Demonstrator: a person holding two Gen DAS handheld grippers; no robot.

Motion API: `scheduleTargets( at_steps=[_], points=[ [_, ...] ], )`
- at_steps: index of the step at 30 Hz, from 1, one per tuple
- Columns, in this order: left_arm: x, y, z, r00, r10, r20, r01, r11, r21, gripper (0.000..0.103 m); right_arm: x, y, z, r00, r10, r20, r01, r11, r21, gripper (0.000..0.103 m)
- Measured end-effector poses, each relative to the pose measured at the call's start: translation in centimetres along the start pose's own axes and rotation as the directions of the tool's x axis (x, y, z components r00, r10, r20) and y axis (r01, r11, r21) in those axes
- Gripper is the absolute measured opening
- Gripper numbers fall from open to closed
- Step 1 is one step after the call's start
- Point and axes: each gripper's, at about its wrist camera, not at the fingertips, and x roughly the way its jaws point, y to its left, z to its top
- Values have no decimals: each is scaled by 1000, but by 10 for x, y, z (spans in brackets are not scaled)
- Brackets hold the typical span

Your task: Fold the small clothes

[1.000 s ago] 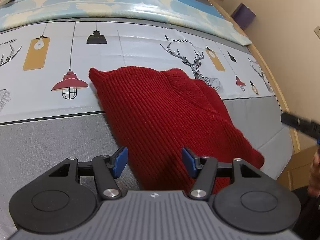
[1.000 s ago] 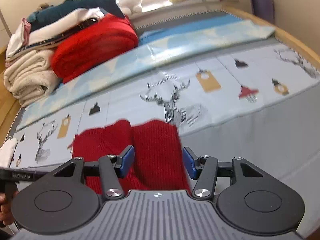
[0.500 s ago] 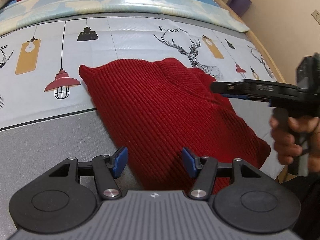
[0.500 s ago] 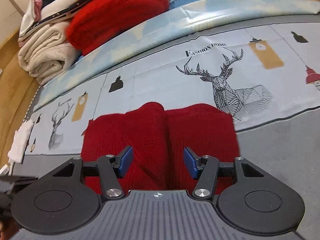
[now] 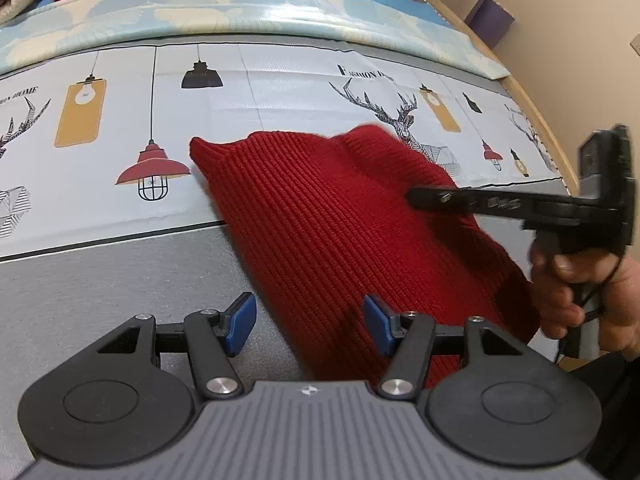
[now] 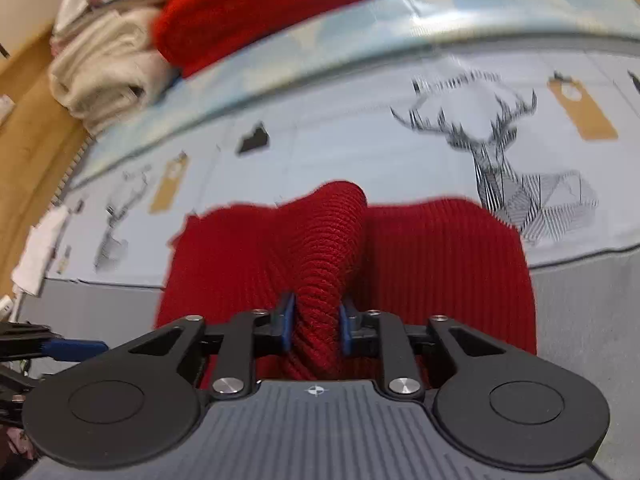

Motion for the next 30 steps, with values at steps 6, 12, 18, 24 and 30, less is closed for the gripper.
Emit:
scheduleTargets(
  at_steps=[6, 12, 18, 24, 30],
  points=[
    [-3, -1, -4, 1000, 11, 4, -11, 1000, 2, 65, -57, 2, 0, 987, 19, 162, -14, 999, -33, 19],
    [1, -11, -3, 1000, 15, 6, -15, 1000, 19, 65, -65, -34, -13, 985, -144, 99, 140, 989, 42, 19],
    [4, -17, -1, 1000, 7, 18, -7, 1000, -6, 65, -57, -47, -20, 980, -198, 28, 197, 980, 31, 42],
    [5, -19, 3, 999, -1, 35, 1, 1000, -3, 65, -102, -36, -22, 992, -24, 123, 32, 998, -61, 44],
    [13, -30, 7, 997, -80, 19, 80, 997, 3, 65, -69, -34, -60, 987, -82, -135, 37, 952, -305, 51]
  ],
)
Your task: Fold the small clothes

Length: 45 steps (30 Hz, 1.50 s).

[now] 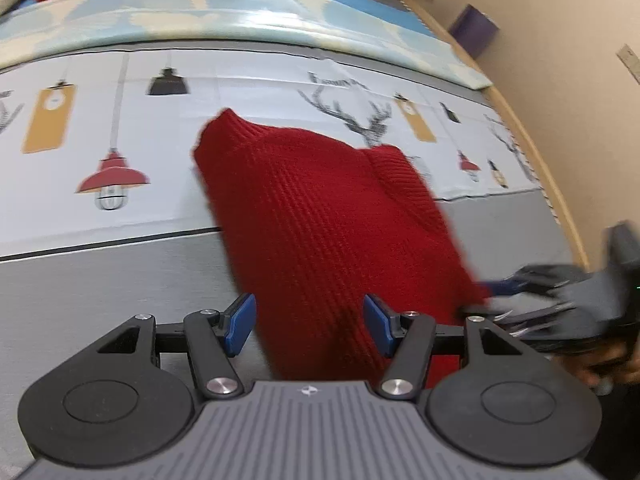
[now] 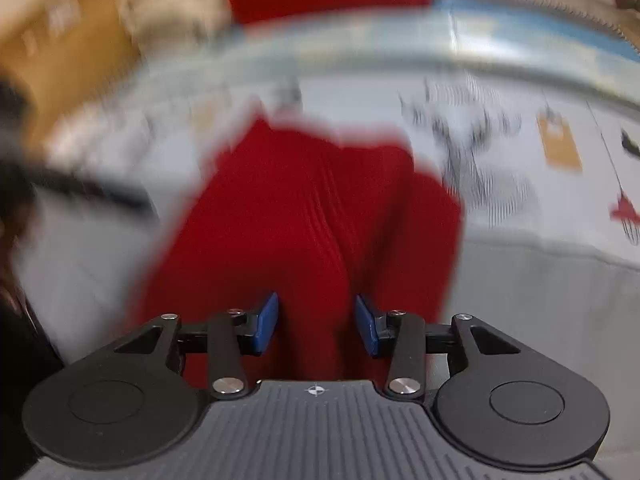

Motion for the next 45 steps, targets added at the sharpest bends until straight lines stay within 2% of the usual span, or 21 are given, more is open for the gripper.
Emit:
scheduleTargets(
  at_steps=[1, 2, 5, 7, 8, 9, 10, 11, 12, 13, 14, 16, 19, 23, 26, 31, 33, 38, 43, 45],
  points=[
    [3, -4, 0, 1000, -14, -9, 14, 1000, 14, 65, 13, -6, -7, 997, -41, -59, 42, 999, 11, 52],
    [6, -10, -1, 999, -30, -25, 31, 999, 40, 65, 20, -11, -12, 995, -39, -92, 42, 998, 37, 51],
    [14, -28, -8, 995, -65, -75, 74, 989, 130, 64, 23, -20, -13, 996, 0, -94, 8, 996, 84, 51],
    [22, -41, -17, 987, -93, -132, 120, 970, 212, 66, 20, -19, -12, 996, -2, -85, 10, 996, 85, 51],
    [28, -45, -23, 987, -65, -144, 102, 960, 261, 66, 18, -17, -13, 997, -4, -81, 10, 997, 80, 51],
    [39, -50, -31, 988, 21, -152, 32, 940, 340, 69, 17, -14, -12, 997, -2, -74, 8, 997, 76, 52],
    [50, -52, -39, 981, 102, -165, -29, 918, 397, 73, 16, -14, -10, 998, 6, -68, -1, 997, 81, 55],
    [57, -51, -43, 973, 142, -180, -56, 909, 412, 74, 12, -14, -10, 998, 22, -56, -17, 996, 93, 57],
    [61, -50, -45, 968, 163, -190, -72, 909, 411, 75, 10, -16, -8, 998, 48, -38, -43, 993, 111, 65],
    [59, -49, -43, 969, 156, -190, -70, 915, 396, 74, 6, -17, -6, 998, 65, -18, -62, 990, 129, 74],
    [56, -47, -40, 973, 134, -187, -56, 927, 370, 74, 5, -19, -3, 998, 58, 2, -57, 989, 139, 78],
    [47, -40, -32, 981, 80, -174, -25, 954, 298, 76, 4, -23, 1, 1000, 7, 23, -10, 989, 147, 87],
    [41, -31, -24, 988, 38, -152, -5, 977, 212, 78, 13, -29, 2, 1000, 18, 4, -19, 982, 187, 90],
    [38, -19, -8, 992, 14, -123, -1, 995, 100, 79, 24, -33, 3, 999, 37, -23, -32, 979, 200, 92],
    [35, -16, 0, 994, 16, -104, -10, 998, 58, 79, 23, -34, 6, 998, 63, -23, -56, 973, 222, 92],
    [37, -16, 3, 993, 52, -105, -45, 997, 62, 82, 23, -40, 9, 996, 92, -20, -85, 971, 225, 92],
    [37, -15, 4, 994, 60, -93, -55, 997, 59, 83, 18, -45, 12, 995, 103, 17, -104, 967, 232, 91],
    [38, -1, 9, 994, 83, -77, -84, 996, -1, 87, 2, -69, 19, 986, 113, 123, -149, 928, 342, 88],
    [43, 21, 11, 993, 86, -83, -96, 988, -124, 96, 27, -80, 8, 996, 87, 30, -92, 914, 395, 88],
    [47, 26, 11, 993, 70, -90, -83, 985, -152, 97, 38, -83, 5, 997, 76, -3, -68, 912, 403, 88]
  ],
)
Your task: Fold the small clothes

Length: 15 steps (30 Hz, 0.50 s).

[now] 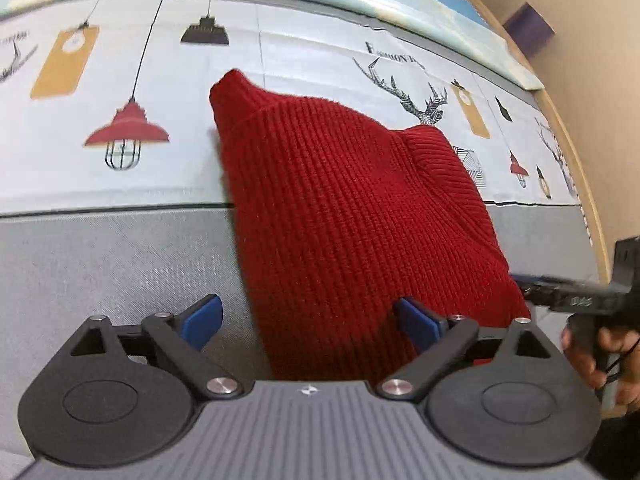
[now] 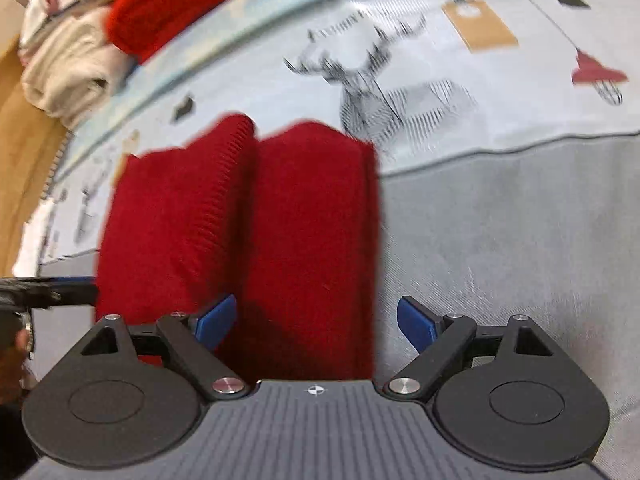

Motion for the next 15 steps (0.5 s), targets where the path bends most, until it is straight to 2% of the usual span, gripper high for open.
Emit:
scheduleTargets(
  at_steps=[4, 9, 11, 13, 14, 15],
  points=[
    [10, 11, 1, 998, -52, -20, 50, 996, -79, 101, 17, -11, -5, 999, 26, -35, -23, 997, 69, 92],
    [25, 22, 5, 991, -130, -38, 121, 976, -179, 102, 26, -8, -5, 998, 59, -30, -57, 995, 82, 92],
    [32, 25, 6, 987, -154, -38, 144, 968, -204, 102, 28, -7, -3, 997, 74, -29, -71, 993, 90, 88],
    [39, 27, 8, 984, -176, -38, 163, 960, -229, 102, 29, -6, -2, 995, 97, -27, -94, 991, 94, 75],
    [42, 26, 9, 983, -181, -38, 167, 959, -230, 102, 29, -5, -1, 994, 105, -26, -102, 990, 101, 73],
    [44, 25, 10, 984, -176, -35, 165, 962, -216, 102, 29, -4, 0, 993, 114, -24, -111, 988, 109, 64]
  ],
)
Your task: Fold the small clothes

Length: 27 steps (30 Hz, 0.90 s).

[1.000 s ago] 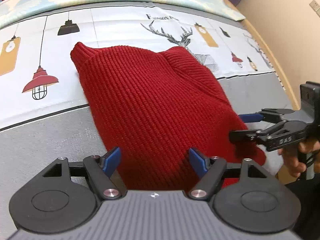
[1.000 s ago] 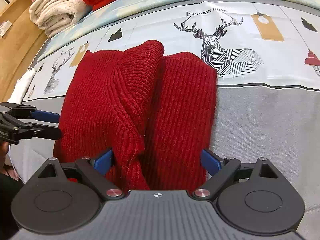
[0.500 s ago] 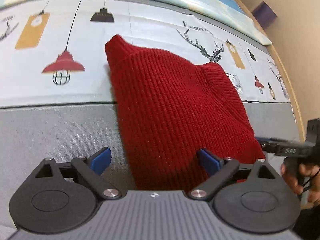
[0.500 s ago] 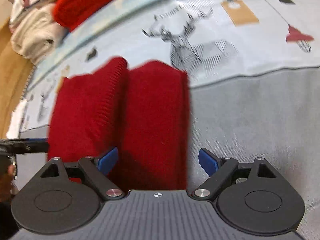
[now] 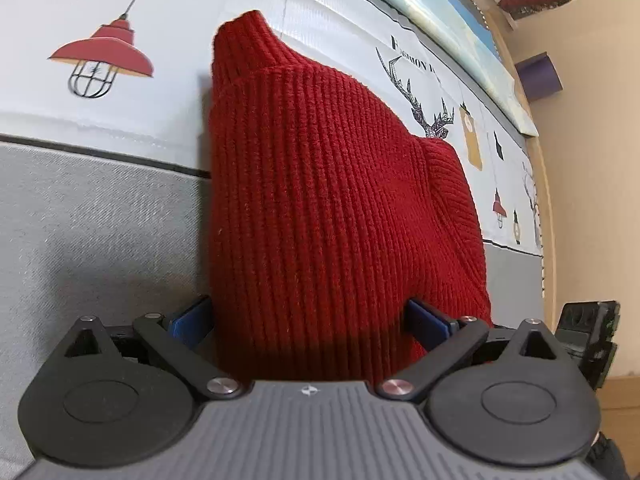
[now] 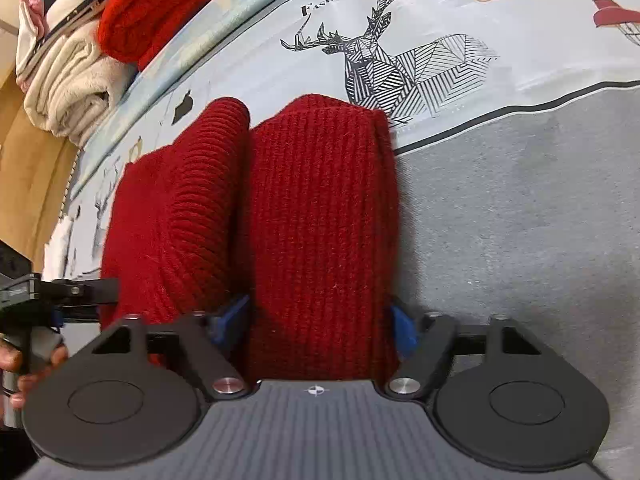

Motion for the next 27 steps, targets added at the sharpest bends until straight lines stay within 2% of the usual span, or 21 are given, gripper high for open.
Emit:
scheduleTargets(
  at_steps=[3, 5, 7, 9, 11, 14, 16, 17, 19, 22, 24, 26, 27],
  points=[
    [3, -4, 2, 1000, 19, 15, -20, 999, 46, 100, 0, 7, 2, 1000, -5, 8, 5, 1000, -11, 58],
    [1, -7, 4, 999, 25, 23, -26, 998, 62, 91, 0, 10, 5, 1000, -5, 7, 5, 1000, -11, 54],
    [-10, -11, 9, 998, 39, 58, -44, 995, 89, 76, -1, 14, 7, 1000, -10, 18, 11, 1000, -15, 49],
    [-24, -19, 13, 990, 73, 117, -92, 982, 165, 71, -3, 20, 11, 999, 0, 47, 1, 1000, -11, 43],
    [-37, -25, 15, 979, 108, 174, -145, 966, 215, 71, -2, 30, 15, 997, 29, 70, -28, 1000, -12, 39],
    [-53, -18, 24, 962, 146, 230, -195, 958, 209, 70, 6, 55, 19, 994, 45, 103, -38, 997, -70, 34],
    [-66, -9, 29, 948, 175, 266, -231, 953, 195, 70, 8, 66, 25, 987, 85, 140, -76, 994, -74, 23],
    [-69, -5, 32, 944, 183, 276, -240, 952, 189, 70, 8, 73, 28, 979, 129, 156, -119, 990, -70, 22],
    [-74, 4, 36, 936, 206, 285, -261, 950, 172, 74, 12, 89, 33, 971, 158, 180, -141, 985, -104, 23],
    [-75, 14, 39, 925, 275, 261, -323, 933, 160, 76, 29, 103, 36, 984, 71, 163, -47, 988, -146, 29],
    [-87, 11, 36, 893, 310, 325, -383, 905, 188, 76, 33, 102, 36, 986, 13, 169, 6, 994, -113, 32],
    [-104, 7, 33, 878, 302, 372, -399, 891, 217, 76, 27, 104, 36, 978, -18, 207, 43, 992, -115, 36],
    [-112, 5, 30, 882, 279, 380, -383, 894, 233, 76, 20, 108, 36, 971, -38, 235, 73, 987, -142, 36]
  ],
)
